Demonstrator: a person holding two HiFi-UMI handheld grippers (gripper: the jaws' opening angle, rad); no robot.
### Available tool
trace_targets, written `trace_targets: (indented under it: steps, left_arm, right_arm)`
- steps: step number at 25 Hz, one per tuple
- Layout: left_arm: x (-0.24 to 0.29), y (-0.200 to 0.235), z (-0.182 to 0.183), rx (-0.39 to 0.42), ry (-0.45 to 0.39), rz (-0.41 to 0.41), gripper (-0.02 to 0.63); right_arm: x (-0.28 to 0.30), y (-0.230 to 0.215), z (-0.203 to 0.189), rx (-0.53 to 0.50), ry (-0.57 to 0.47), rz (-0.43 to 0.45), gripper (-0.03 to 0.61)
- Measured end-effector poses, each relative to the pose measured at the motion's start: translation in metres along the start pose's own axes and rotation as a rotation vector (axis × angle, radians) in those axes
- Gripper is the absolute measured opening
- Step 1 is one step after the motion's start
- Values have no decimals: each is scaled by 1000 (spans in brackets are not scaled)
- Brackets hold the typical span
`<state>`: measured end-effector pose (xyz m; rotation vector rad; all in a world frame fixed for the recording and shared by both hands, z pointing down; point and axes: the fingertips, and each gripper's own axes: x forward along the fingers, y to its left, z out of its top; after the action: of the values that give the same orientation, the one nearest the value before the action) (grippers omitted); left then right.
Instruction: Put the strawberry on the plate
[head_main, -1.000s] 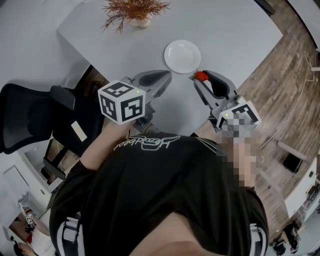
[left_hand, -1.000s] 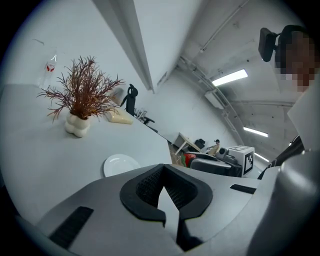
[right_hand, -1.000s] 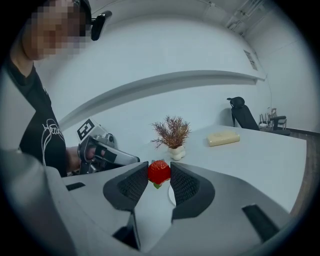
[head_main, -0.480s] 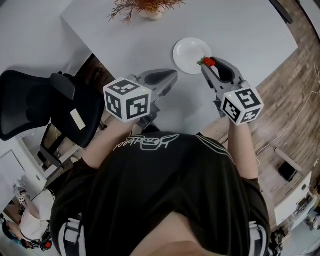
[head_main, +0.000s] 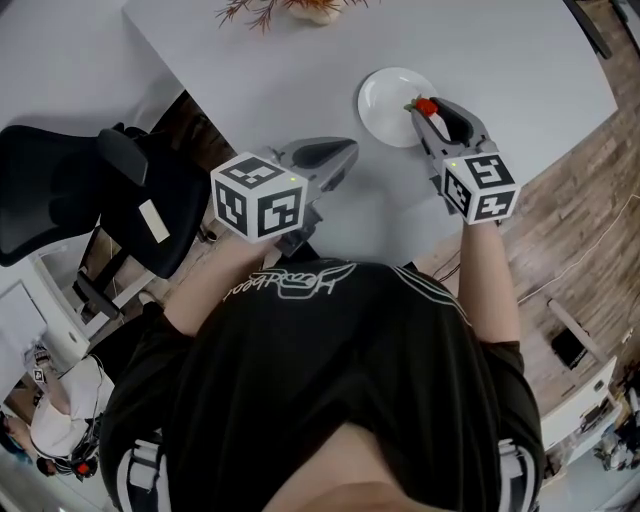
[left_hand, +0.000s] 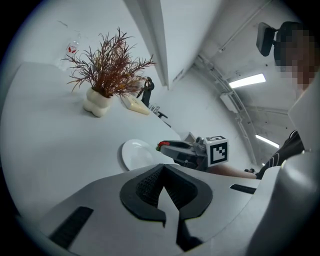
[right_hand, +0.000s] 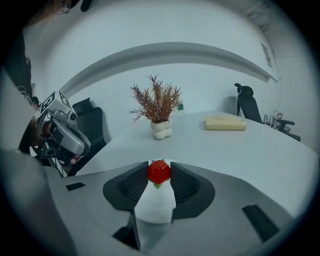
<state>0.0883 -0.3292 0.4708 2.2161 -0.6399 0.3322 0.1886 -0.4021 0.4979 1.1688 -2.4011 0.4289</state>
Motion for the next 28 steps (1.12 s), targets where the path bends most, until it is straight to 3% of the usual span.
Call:
trace_targets:
  steps: [17,28]
  left_arm:
    - [11,9,-9,14,31,8,6]
    - [6,2,-4,19,8,2,6]
  right_arm:
    - [40,0,-53,-168,253,4,133]
    - [40,0,-53,-166,273,-22,133]
